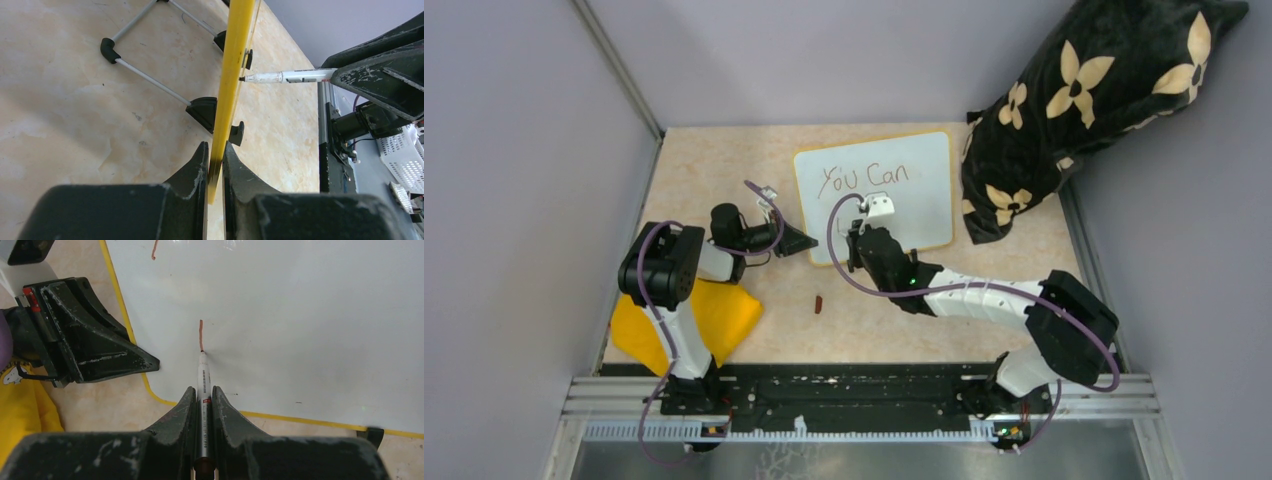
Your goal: Write a sentence on the whiteboard
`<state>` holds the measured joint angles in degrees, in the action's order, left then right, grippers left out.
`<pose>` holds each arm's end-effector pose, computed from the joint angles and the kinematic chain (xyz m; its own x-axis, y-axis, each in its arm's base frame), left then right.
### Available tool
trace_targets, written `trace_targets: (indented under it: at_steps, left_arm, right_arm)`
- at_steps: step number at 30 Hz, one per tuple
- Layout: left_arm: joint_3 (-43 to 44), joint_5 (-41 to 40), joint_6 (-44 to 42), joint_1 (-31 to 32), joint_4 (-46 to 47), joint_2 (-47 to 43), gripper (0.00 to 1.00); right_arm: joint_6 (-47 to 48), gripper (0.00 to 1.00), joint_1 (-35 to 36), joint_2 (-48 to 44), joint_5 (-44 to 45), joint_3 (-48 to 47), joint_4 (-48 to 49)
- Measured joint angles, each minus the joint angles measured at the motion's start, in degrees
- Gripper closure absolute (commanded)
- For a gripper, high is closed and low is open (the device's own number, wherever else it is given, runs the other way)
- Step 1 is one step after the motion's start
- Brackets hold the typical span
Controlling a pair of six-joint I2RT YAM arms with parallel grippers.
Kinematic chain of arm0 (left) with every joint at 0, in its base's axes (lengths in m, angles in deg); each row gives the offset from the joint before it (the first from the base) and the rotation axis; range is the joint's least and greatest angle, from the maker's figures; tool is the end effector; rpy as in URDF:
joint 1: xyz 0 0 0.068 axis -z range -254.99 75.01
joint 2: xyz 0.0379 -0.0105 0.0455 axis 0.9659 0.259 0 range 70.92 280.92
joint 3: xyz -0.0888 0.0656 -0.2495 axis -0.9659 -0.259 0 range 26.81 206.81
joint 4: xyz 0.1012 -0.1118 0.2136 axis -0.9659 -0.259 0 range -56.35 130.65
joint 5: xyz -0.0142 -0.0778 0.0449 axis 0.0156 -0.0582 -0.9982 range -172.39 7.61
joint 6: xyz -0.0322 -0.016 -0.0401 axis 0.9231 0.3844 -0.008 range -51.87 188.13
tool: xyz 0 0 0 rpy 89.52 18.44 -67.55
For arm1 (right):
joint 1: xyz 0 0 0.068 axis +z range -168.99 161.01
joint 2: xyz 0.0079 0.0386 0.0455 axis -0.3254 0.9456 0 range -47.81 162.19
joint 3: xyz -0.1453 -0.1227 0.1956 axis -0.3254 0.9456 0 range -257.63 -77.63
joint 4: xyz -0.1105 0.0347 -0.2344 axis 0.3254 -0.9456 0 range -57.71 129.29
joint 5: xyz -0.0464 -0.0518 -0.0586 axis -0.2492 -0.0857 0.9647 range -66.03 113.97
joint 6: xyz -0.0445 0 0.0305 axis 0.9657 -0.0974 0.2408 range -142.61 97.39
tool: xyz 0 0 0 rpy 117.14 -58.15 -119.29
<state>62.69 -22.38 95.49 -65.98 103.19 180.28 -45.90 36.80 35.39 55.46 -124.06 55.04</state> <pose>0.3160 -0.0813 0.1273 -0.5884 -0.1394 -0.7965 0.7293 0.3338 -0.5972 0.1943 0.2529 0.2396 -0.3557 0.0767 -0.9314 -0.3162 0.9279 0.1972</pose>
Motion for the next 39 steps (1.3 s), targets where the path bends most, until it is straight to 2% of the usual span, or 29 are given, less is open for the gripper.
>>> trace_targets:
  at_steps: [17,39]
  left_arm:
    - [0.0,0.02,0.0,0.02,0.0,0.0,1.0]
    - [0.0,0.02,0.0,0.24,0.0,0.0,1.0]
  right_arm:
    - [-0.83,1.0,0.42,-0.33,-0.04,0.98,-0.48]
    - [-0.11,1.0,0.52,1.97,-2.47,-2.49,-1.2]
